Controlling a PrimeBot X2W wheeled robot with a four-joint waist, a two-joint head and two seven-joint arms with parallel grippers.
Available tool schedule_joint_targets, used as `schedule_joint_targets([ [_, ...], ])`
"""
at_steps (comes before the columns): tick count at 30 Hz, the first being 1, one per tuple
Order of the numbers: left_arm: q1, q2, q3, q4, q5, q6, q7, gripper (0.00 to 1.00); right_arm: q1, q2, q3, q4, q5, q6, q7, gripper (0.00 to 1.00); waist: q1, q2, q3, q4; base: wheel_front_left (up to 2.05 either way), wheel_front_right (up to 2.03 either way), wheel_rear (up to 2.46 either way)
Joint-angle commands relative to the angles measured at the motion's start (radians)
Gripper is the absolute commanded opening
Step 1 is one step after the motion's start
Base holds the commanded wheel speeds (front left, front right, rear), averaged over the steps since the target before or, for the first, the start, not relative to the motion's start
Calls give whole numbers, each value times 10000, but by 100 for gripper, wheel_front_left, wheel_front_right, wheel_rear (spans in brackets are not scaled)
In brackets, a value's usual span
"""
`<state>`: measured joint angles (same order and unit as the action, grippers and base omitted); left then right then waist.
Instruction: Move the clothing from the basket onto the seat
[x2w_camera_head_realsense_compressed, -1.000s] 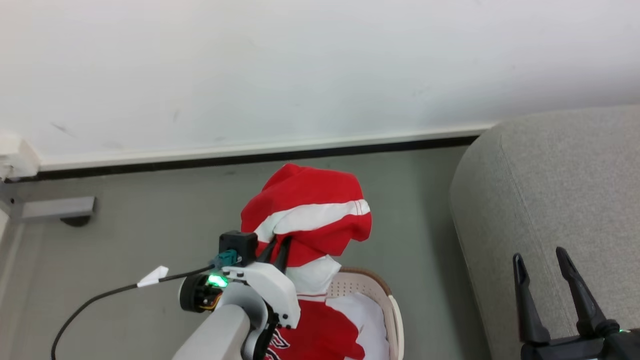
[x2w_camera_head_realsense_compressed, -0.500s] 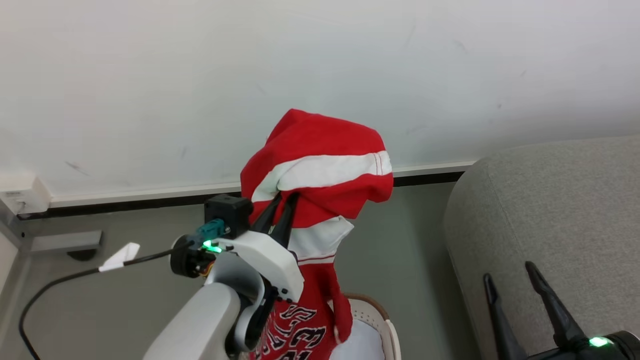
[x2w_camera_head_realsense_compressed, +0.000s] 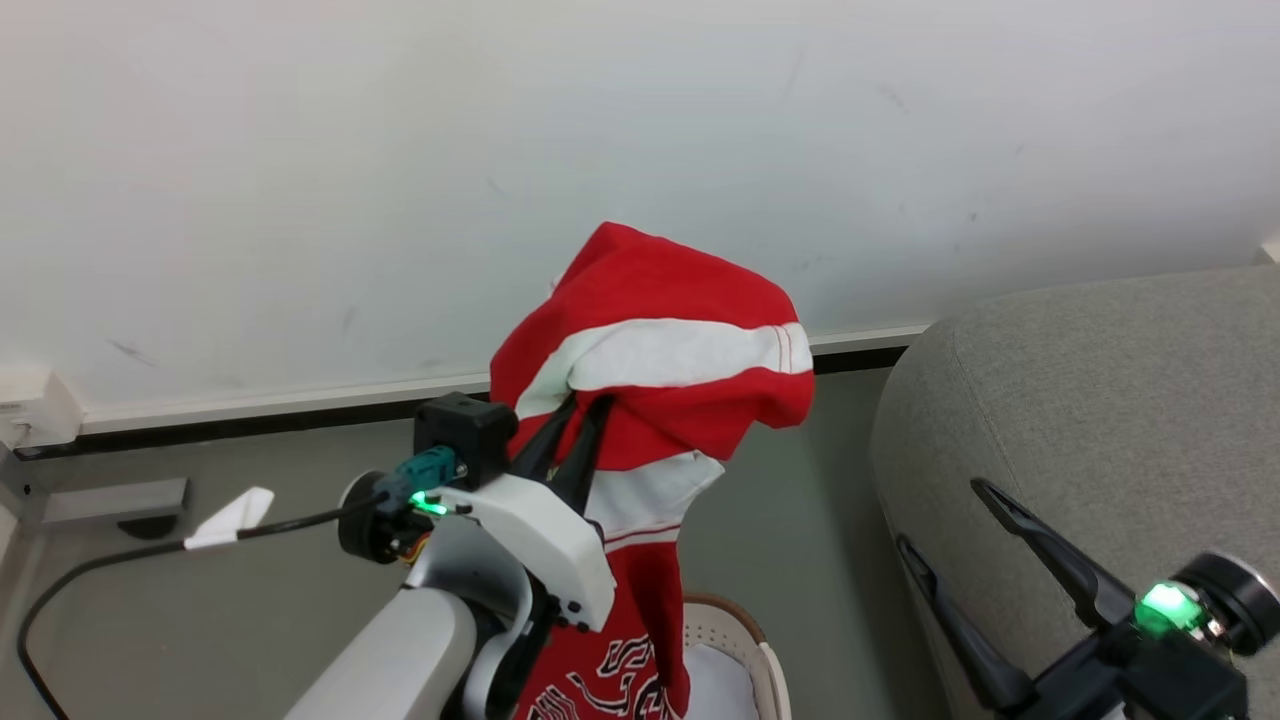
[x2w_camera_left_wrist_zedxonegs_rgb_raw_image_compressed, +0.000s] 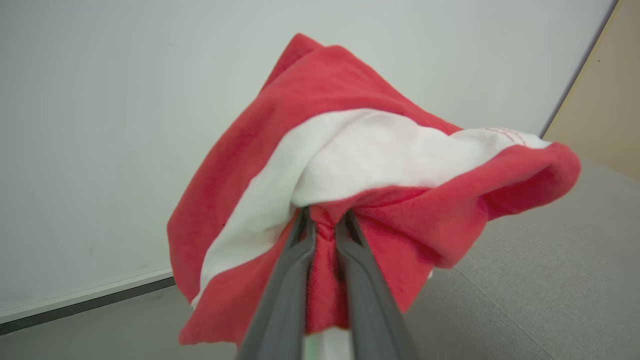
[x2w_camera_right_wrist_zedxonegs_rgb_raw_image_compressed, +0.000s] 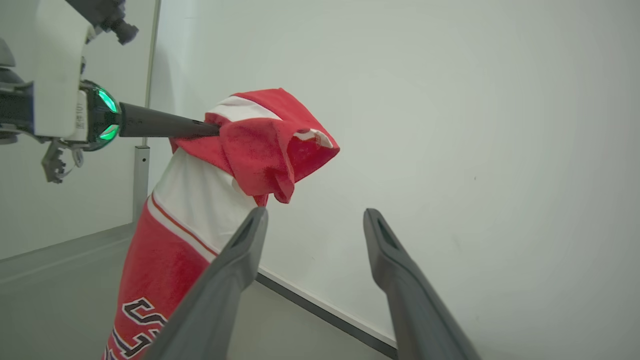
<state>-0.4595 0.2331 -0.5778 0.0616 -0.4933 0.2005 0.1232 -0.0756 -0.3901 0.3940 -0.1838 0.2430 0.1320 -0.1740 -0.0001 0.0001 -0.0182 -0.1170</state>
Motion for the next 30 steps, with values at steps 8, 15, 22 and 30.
schedule_joint_targets([
  [8,129,-106,-320,-113,75,-125,156,0,-1997,-937,1614,493,19,-25,487,100,1,-1,-17,134,0,0,0],
  [15,14,-239,-607,-39,37,-262,210,0,-3246,-457,2659,2145,897,-25,603,100,1,-1,-83,346,0,0,0],
  [22,-94,-425,-839,-62,-52,-389,271,0,-4023,387,3394,3656,2873,-25,290,100,1,-1,-147,517,0,0,0],
  [30,-102,-520,-972,85,-208,-504,279,0,-5087,976,4449,4987,4195,-25,-235,100,1,-1,-194,549,0,0,0],
])
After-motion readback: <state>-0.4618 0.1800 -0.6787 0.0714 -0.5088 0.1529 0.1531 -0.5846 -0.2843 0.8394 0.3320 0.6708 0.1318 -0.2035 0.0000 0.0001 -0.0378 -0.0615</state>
